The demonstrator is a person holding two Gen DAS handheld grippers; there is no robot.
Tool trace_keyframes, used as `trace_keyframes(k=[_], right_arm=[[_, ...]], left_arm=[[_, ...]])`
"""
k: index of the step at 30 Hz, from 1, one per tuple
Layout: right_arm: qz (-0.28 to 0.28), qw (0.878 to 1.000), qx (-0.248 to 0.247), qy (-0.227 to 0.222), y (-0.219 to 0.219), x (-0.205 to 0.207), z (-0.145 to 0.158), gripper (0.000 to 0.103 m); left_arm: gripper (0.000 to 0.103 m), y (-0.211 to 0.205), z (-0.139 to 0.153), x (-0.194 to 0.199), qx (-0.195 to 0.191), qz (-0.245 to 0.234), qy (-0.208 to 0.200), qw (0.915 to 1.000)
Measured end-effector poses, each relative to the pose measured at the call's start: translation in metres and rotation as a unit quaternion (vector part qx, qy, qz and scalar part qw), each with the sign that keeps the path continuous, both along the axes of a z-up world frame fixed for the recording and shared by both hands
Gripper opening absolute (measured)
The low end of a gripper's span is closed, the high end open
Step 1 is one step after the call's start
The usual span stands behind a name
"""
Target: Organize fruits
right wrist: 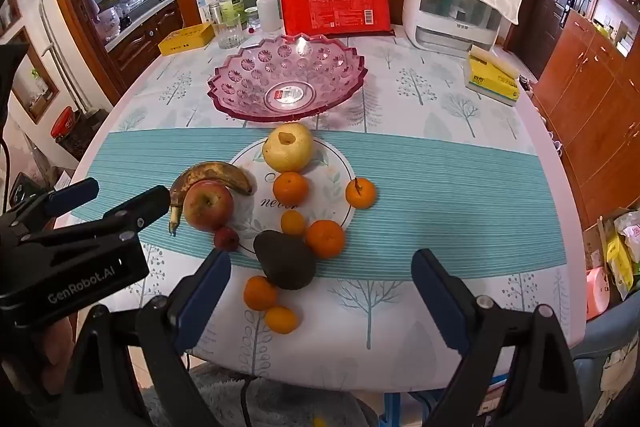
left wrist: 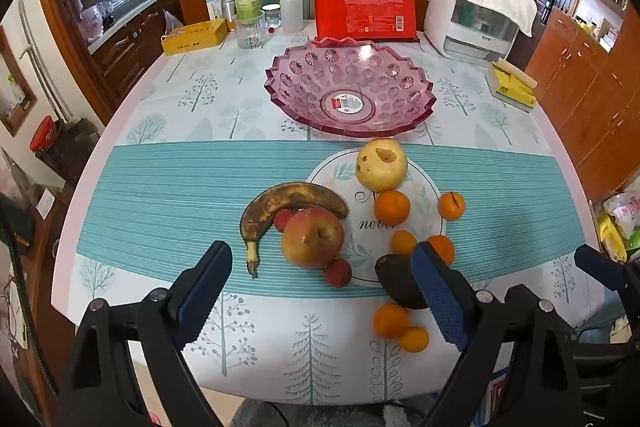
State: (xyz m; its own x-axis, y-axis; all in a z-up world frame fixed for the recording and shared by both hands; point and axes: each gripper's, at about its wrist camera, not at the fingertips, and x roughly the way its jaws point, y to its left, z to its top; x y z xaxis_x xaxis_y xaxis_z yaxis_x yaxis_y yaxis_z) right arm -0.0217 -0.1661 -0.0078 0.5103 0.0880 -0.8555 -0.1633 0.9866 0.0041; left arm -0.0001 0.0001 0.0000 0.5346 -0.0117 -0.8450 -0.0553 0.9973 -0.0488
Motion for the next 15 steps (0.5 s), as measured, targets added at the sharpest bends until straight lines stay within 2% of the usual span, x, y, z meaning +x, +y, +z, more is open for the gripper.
trace_keyframes(k=[15], right_arm=[[0.000, 1.000, 0.006, -0.002, -0.0020, -0.0011, 0.0014, 0.093]], left_arm=[[0.090, 0.0018, -0.0060, -0.0066, 0.007, 0.002, 0.007, 0.9999]])
